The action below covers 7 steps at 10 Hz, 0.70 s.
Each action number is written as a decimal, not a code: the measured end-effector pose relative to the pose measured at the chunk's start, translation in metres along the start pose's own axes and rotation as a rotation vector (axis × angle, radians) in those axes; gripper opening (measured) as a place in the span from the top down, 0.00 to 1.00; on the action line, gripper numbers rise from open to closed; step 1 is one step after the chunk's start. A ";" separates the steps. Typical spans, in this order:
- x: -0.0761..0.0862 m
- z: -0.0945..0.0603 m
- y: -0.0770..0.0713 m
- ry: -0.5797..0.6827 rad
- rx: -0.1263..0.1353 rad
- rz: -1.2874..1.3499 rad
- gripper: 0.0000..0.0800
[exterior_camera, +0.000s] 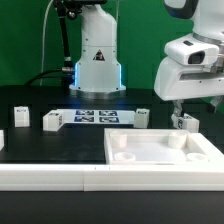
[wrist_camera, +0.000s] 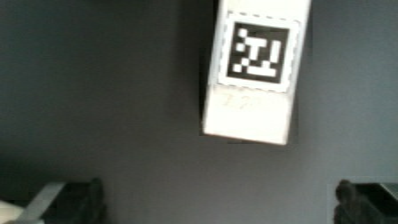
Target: Assemble one leg
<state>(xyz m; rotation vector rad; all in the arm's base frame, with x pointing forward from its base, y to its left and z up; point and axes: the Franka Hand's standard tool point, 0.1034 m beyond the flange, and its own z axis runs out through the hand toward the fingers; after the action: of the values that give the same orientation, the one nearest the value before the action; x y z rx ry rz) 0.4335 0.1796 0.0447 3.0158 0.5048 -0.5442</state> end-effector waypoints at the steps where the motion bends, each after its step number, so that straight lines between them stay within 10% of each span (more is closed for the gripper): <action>1: 0.002 -0.001 -0.001 -0.066 -0.001 -0.001 0.19; 7: -0.003 0.015 0.003 -0.479 0.001 0.015 0.19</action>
Offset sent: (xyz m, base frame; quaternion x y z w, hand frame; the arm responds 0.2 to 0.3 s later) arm 0.0015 -0.0011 -0.0038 0.0124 -0.2014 0.0247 0.9791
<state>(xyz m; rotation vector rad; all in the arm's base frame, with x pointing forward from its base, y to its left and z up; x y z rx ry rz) 0.4267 0.1740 0.0316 2.7379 0.4437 -1.2146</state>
